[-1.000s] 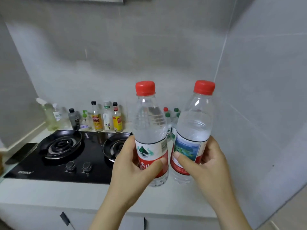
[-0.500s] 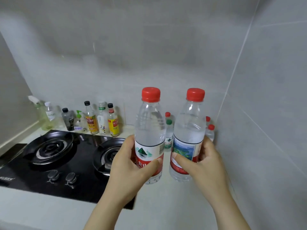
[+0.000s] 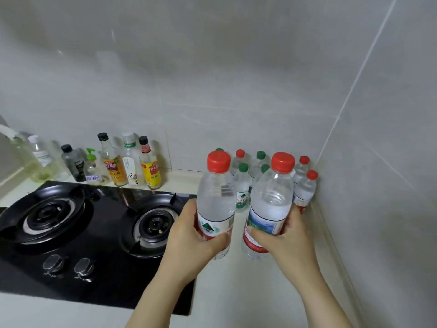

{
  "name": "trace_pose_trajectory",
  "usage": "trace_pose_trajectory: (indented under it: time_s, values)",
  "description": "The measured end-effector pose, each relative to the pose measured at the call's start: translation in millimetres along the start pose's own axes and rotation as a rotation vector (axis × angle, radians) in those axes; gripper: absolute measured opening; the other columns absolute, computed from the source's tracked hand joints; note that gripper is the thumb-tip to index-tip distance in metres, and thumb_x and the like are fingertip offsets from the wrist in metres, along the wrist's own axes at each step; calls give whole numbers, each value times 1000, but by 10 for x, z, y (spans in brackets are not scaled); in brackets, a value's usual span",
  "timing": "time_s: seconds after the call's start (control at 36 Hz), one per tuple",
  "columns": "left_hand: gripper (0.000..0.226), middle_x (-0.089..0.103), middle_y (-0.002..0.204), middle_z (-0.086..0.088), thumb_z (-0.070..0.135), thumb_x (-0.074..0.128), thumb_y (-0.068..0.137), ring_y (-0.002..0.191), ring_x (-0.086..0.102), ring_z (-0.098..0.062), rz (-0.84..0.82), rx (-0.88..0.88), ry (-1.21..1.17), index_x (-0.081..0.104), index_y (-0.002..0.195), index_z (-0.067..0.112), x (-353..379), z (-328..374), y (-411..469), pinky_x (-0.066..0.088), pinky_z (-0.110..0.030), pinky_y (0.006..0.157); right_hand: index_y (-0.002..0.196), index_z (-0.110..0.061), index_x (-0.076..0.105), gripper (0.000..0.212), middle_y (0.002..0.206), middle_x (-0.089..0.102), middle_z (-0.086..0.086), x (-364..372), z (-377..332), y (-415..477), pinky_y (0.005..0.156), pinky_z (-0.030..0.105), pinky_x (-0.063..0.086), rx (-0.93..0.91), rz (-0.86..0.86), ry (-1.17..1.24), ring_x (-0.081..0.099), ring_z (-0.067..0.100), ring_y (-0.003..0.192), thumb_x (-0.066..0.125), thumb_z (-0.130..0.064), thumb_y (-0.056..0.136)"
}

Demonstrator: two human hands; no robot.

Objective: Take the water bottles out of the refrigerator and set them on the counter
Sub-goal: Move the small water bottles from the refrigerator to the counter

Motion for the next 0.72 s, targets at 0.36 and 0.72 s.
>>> trace_pose_trajectory:
  time_s: [0.36,0.72]
  values:
    - [55,63,94,12,21,84,64,86,56,7,-142,-55,81,48,106,25,151,-623,545,46,-6,64,108,-31,59,58,101,69,-14,393,504,314,74,21,51,174,19,-89,66,4,91,88,-15,60]
    - [48,66,85,7,22,84,62,77,63,-6,-181,-175,163,52,97,21,403,-1161,931,53,-22,65,110,-32,55,60,101,66,-16,579,972,784,69,18,46,268,-39,-151,64,8,93,88,-18,61]
Point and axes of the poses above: each hand's wrist, its own y-axis towards the middle knuckle, its own x-axis out of the palm, z = x × y, the point moved 7 cm from there along y, towards the middle knuckle
